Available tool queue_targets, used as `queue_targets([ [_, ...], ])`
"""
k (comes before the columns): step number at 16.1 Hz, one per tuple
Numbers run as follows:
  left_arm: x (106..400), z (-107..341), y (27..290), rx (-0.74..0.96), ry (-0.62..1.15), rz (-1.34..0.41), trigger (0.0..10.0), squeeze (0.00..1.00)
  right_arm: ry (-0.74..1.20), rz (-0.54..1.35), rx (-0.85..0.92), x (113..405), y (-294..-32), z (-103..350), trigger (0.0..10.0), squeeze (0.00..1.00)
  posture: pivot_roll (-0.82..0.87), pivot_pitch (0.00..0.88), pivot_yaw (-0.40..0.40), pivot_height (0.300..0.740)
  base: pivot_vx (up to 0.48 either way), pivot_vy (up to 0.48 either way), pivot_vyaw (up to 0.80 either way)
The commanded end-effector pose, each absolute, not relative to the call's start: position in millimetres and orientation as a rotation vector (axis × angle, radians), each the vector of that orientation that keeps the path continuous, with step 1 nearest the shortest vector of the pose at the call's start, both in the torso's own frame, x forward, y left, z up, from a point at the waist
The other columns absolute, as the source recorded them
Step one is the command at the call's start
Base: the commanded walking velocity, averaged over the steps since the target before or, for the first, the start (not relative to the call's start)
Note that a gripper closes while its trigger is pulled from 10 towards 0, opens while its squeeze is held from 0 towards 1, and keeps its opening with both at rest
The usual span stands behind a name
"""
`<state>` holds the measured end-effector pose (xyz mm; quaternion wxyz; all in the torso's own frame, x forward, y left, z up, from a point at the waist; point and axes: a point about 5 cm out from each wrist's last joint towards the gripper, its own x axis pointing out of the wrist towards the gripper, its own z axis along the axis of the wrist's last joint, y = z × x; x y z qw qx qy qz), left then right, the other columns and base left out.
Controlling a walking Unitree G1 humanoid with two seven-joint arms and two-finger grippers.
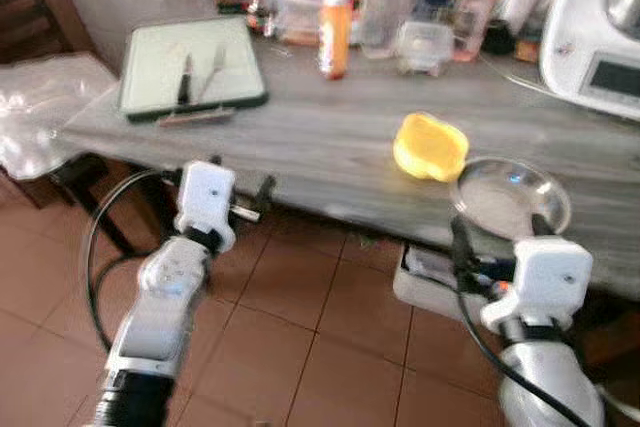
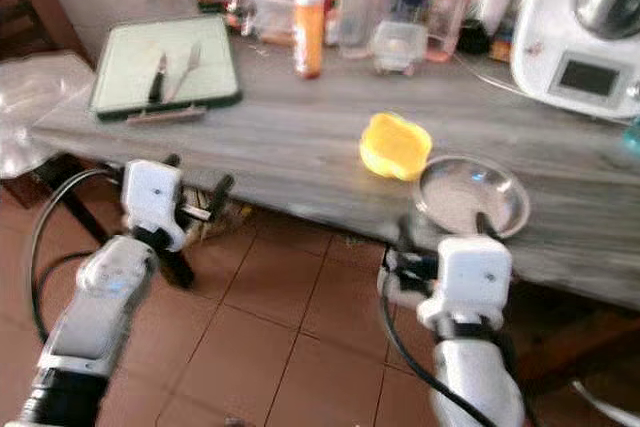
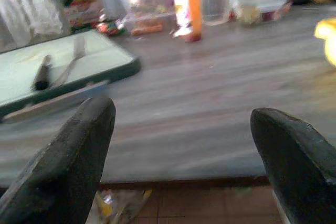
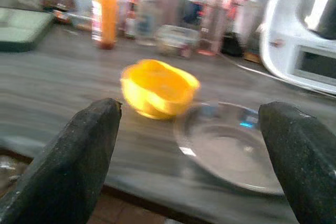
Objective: Setting the table
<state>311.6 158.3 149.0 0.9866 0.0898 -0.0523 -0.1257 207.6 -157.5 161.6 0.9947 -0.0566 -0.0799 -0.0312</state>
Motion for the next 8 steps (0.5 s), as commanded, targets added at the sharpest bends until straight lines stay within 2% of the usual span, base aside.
queue_targets([
  [1, 311.9, 151.5, 153.9, 0.174, -0.116, -0.27, 10.0, 0.0, -0.161, -0.081, -0.129, 207.1, -163.1, 161.6, 10.0, 0.0, 0.08, 0.094, 0.015, 0.74, 0.0, 0.0, 0.0],
  [8, 312.7, 151.8, 144.8, 0.158, -0.122, -0.293, 10.0, 0.0, -0.161, -0.081, -0.11, 212.0, -160.7, 158.1, 10.0, 0.0, 0.09, 0.076, 0.028, 0.74, 0.0, 0.0, 0.0],
])
